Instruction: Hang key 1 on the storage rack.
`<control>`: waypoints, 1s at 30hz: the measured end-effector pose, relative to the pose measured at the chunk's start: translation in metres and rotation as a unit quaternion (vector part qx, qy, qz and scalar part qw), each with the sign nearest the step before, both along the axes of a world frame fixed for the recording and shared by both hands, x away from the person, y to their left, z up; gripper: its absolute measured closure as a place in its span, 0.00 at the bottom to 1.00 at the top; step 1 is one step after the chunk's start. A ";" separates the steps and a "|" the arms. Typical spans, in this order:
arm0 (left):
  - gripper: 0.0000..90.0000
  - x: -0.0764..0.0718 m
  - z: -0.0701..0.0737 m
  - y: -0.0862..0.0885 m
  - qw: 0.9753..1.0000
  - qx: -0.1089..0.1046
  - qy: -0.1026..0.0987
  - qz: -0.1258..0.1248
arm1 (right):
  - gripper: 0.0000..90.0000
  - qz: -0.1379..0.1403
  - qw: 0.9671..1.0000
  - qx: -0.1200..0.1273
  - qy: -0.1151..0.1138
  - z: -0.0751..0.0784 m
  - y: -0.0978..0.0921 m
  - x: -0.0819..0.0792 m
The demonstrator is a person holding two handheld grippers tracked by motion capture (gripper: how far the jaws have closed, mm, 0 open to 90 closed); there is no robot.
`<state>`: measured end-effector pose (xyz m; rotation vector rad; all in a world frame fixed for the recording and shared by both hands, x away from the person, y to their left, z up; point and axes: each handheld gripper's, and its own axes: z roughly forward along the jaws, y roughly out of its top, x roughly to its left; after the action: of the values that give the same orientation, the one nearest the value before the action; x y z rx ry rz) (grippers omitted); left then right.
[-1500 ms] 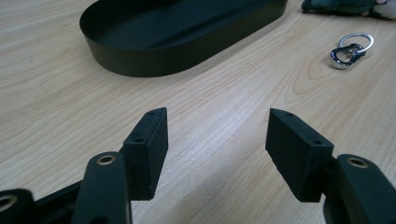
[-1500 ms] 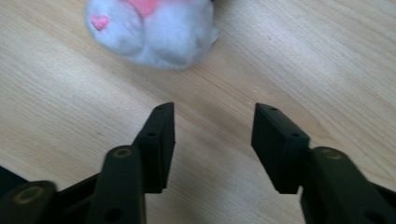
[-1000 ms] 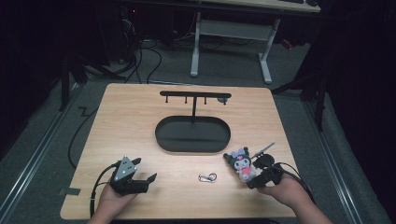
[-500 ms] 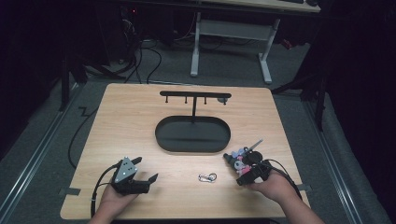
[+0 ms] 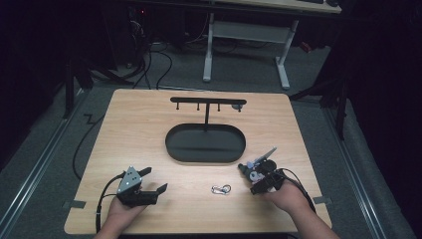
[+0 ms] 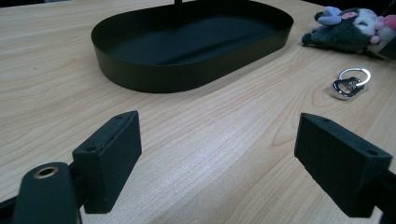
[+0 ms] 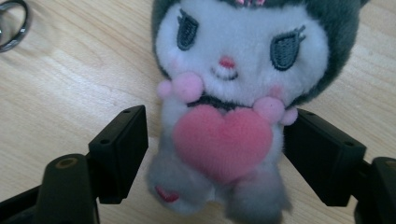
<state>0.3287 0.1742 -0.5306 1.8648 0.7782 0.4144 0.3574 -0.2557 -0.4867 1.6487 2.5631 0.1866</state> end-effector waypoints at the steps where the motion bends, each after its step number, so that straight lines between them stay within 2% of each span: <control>1: 0.17 0.000 0.000 0.000 1.000 0.000 0.000 -0.001 | 0.27 -0.002 1.000 -0.003 0.001 -0.001 0.000 0.000; 6: 0.18 0.000 0.000 0.000 1.000 0.001 0.001 -0.002 | 0.29 -0.001 1.000 0.000 0.000 -0.005 0.001 0.001; 11: 0.19 0.000 0.000 -0.001 1.000 0.001 0.001 -0.005 | 0.44 -0.001 1.000 0.002 -0.008 -0.003 -0.001 0.001; 14: 0.19 0.000 0.000 0.000 1.000 -0.001 0.004 -0.002 | 0.50 0.018 1.000 0.008 -0.012 -0.001 -0.003 -0.001; 23: 0.19 0.000 0.000 0.000 1.000 -0.001 0.005 -0.004 | 0.52 0.020 1.000 0.014 -0.011 0.002 -0.006 -0.002; 24: 0.20 0.000 0.000 0.000 1.000 -0.001 0.005 -0.004 | 0.52 0.012 1.000 0.014 -0.007 0.003 -0.005 -0.002; 25: 0.20 0.000 0.000 0.000 1.000 -0.001 0.004 -0.004 | 0.53 0.019 1.000 0.014 -0.010 0.003 -0.006 -0.001; 30: 0.20 0.000 0.000 -0.001 1.000 -0.001 0.004 -0.005 | 0.54 0.019 1.000 0.015 -0.011 0.008 -0.007 -0.001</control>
<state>0.3289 0.1736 -0.5311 1.8696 0.7742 0.4001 0.3564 -0.2622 -0.4784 1.5995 2.5901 0.2458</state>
